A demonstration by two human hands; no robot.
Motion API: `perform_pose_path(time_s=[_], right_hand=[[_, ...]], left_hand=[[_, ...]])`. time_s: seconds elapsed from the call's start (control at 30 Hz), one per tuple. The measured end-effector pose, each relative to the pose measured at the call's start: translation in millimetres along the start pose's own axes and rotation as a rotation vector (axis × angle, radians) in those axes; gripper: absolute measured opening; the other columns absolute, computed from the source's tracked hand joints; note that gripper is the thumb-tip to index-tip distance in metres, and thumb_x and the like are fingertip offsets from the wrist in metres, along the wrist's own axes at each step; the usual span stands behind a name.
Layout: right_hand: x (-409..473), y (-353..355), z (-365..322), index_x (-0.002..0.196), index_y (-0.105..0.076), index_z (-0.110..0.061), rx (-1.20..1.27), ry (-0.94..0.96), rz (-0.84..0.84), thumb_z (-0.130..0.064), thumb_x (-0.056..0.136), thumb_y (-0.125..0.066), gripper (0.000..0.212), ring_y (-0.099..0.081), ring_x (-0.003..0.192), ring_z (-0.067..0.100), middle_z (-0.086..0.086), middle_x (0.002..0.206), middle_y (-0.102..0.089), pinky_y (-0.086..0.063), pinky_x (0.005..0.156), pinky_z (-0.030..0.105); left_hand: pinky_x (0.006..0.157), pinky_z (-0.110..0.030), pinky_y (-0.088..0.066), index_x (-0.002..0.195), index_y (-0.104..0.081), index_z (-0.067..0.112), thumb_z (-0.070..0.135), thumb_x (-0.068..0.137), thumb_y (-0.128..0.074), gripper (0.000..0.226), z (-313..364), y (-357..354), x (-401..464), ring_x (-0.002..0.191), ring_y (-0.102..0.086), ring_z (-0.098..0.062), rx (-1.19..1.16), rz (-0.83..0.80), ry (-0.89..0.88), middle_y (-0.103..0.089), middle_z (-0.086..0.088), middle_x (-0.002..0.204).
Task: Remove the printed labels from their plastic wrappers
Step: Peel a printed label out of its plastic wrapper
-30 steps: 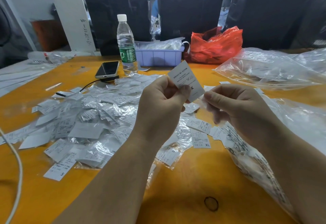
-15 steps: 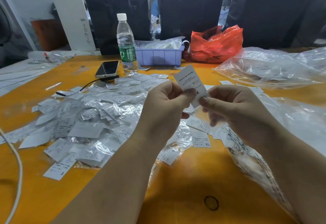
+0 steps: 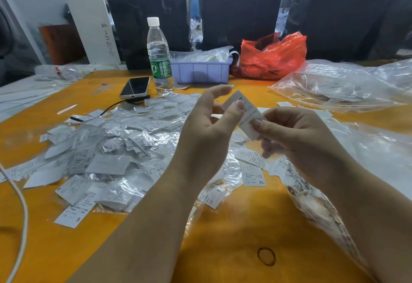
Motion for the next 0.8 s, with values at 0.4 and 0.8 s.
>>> perform_pose_path(time_s=[0.4, 0.8], right_hand=[[0.8, 5.8, 2.9, 0.071, -0.074, -0.014, 0.002, -0.033, 0.032, -0.032, 0.072, -0.069, 0.018, -0.057, 0.065, 0.024, 0.008, 0.070, -0.067, -0.051, 0.053, 0.029], [0.3, 2.3, 5.0, 0.082, -0.076, -0.010, -0.085, -0.070, 0.009, -0.031, 0.078, -0.068, 0.023, -0.061, 0.067, 0.026, 0.014, 0.075, -0.070, -0.051, 0.054, 0.027]], left_hand=[[0.056, -0.013, -0.047, 0.091, -0.063, 0.024, 0.020, 0.094, -0.063, 0.006, 18.0, 6.8, -5.0, 0.071, -0.057, 0.001, 0.137, 0.117, -0.159, -0.064, 0.010, 0.082], [0.059, -0.021, -0.052, 0.080, -0.067, 0.028, 0.011, 0.092, -0.065, 0.021, 15.1, 4.7, -2.6, 0.064, -0.059, -0.003, 0.031, 0.068, -0.140, -0.068, 0.004, 0.073]])
Point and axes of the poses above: each hand's wrist, its own x-axis towards the middle knuckle, its own y-axis out of the back of the hand, z = x × y, the point moved 10 cm from there along x, towards the middle knuckle
